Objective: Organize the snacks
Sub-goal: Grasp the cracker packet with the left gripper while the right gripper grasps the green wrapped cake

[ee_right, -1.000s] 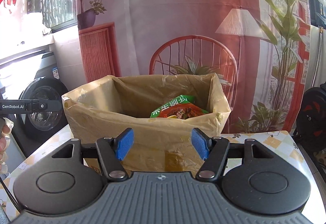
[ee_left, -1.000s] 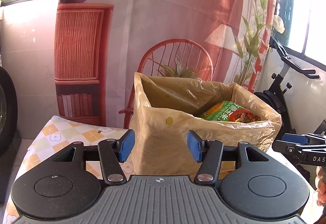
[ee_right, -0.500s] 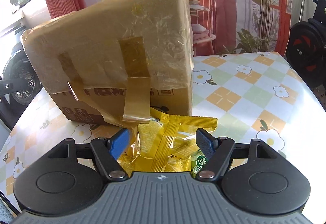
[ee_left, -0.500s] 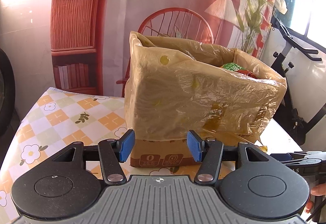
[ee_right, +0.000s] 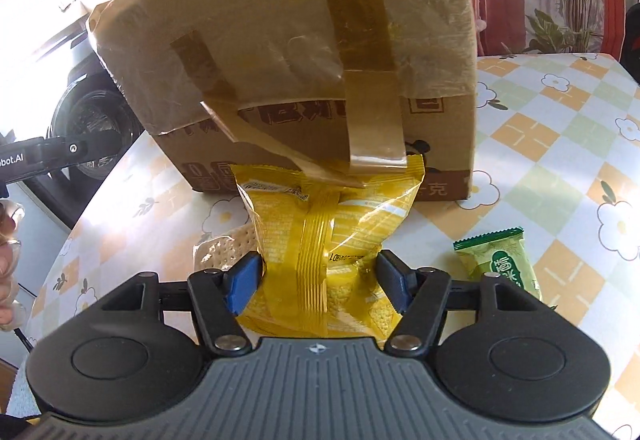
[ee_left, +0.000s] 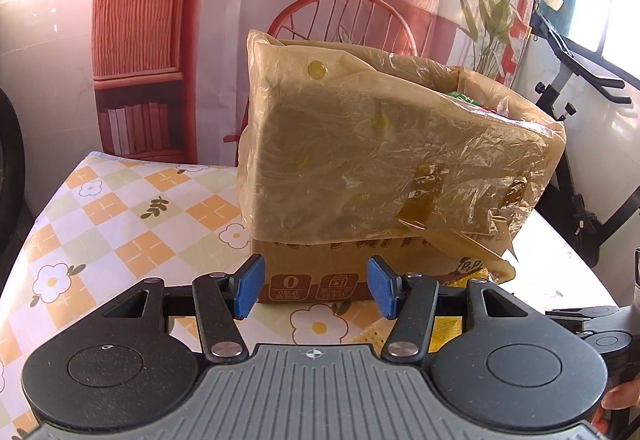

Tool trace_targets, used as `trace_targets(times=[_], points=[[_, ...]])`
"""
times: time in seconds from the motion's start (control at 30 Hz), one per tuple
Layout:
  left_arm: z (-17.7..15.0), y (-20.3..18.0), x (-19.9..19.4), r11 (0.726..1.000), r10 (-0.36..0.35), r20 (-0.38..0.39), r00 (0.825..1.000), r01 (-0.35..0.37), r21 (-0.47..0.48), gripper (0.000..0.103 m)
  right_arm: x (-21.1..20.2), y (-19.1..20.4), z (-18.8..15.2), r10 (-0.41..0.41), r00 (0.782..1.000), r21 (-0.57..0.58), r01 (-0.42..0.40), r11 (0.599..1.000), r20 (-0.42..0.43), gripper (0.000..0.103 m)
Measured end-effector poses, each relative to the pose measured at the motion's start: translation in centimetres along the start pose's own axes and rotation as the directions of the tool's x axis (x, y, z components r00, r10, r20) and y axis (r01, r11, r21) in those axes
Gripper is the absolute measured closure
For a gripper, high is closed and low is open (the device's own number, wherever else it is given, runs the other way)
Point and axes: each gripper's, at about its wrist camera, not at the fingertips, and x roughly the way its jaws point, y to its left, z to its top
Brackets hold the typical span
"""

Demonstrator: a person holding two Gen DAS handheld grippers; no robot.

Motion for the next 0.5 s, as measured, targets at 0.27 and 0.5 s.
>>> trace_targets(times=[0.27, 0.5], points=[[-0.7, 0.6, 0.3, 1.0, 0.021, -0.021, 1.0, -0.021, -0.002, 0.044, 1.5, 2.9, -0.1, 0.073, 0.997, -0.04, -0.074, 0.997, -0.025, 0.038], [-1.2, 1.4, 0.9, 0.999, 0.041, -0.042, 0.998, -0.042, -0.005, 0.044, 0.9, 2.1, 0.3, 0.044, 0.999, -0.034, -0.044, 0.998, -0.001, 0.046]])
